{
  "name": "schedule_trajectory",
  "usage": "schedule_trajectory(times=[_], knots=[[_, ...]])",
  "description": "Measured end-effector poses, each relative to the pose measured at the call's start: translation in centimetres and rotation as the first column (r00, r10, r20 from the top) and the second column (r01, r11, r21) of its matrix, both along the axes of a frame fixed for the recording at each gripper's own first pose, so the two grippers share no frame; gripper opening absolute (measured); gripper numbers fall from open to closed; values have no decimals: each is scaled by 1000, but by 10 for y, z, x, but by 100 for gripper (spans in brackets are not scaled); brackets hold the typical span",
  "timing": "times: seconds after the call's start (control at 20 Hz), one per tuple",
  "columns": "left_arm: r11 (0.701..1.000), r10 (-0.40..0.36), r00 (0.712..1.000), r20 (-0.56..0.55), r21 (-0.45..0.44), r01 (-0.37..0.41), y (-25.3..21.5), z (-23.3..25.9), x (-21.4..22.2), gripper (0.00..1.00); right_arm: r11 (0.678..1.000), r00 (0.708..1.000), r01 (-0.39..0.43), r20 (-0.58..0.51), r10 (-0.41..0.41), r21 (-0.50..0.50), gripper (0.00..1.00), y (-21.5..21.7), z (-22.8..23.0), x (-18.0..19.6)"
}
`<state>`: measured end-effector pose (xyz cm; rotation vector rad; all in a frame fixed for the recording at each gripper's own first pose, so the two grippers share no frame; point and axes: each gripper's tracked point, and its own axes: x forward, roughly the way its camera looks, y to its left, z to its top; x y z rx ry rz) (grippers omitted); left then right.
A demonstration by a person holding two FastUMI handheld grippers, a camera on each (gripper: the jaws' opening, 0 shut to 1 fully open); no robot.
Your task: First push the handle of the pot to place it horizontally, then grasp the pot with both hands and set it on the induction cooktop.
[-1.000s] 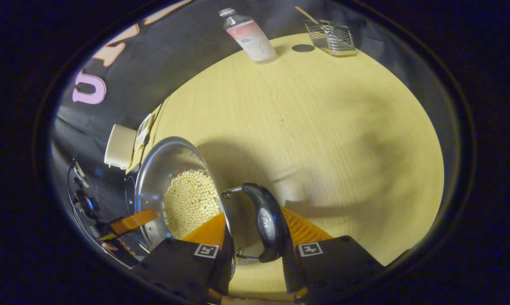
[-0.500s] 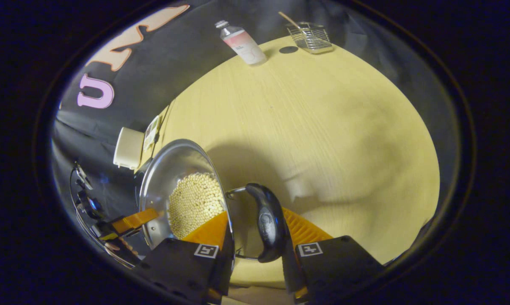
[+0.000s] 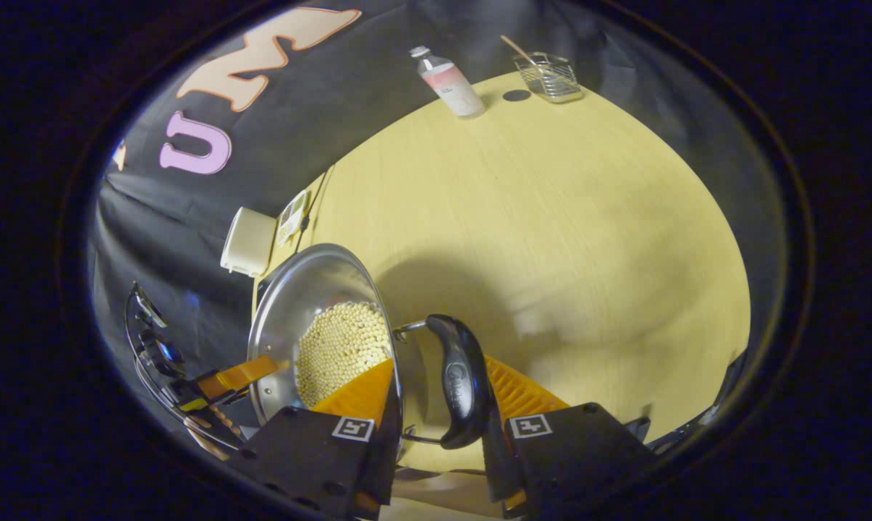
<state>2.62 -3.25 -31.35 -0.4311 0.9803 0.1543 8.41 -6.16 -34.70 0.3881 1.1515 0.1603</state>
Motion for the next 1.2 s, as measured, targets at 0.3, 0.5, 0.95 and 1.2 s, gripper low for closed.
schedule_trajectory(times=[0.3, 0.5, 0.95, 1.2], knots=[[1000, 6, 1000, 21, -7, -6, 46, 7, -13, 59, 1000, 1000, 0, 20, 0, -13, 53, 48, 5, -12], [1000, -6, 1000, 15, -18, 6, 90, 6, -17, 59, 1000, 1000, 22, 22, -22, -22, 53, 93, 4, -22], [998, -43, 999, 25, 37, 42, 203, -2, -6, 58, 998, 997, 59, 43, -59, -19, 53, 209, -13, -20], [998, -26, 998, 64, 62, 22, 251, -8, 7, 58, 996, 992, 82, 97, -80, -23, 53, 255, -20, -1]])
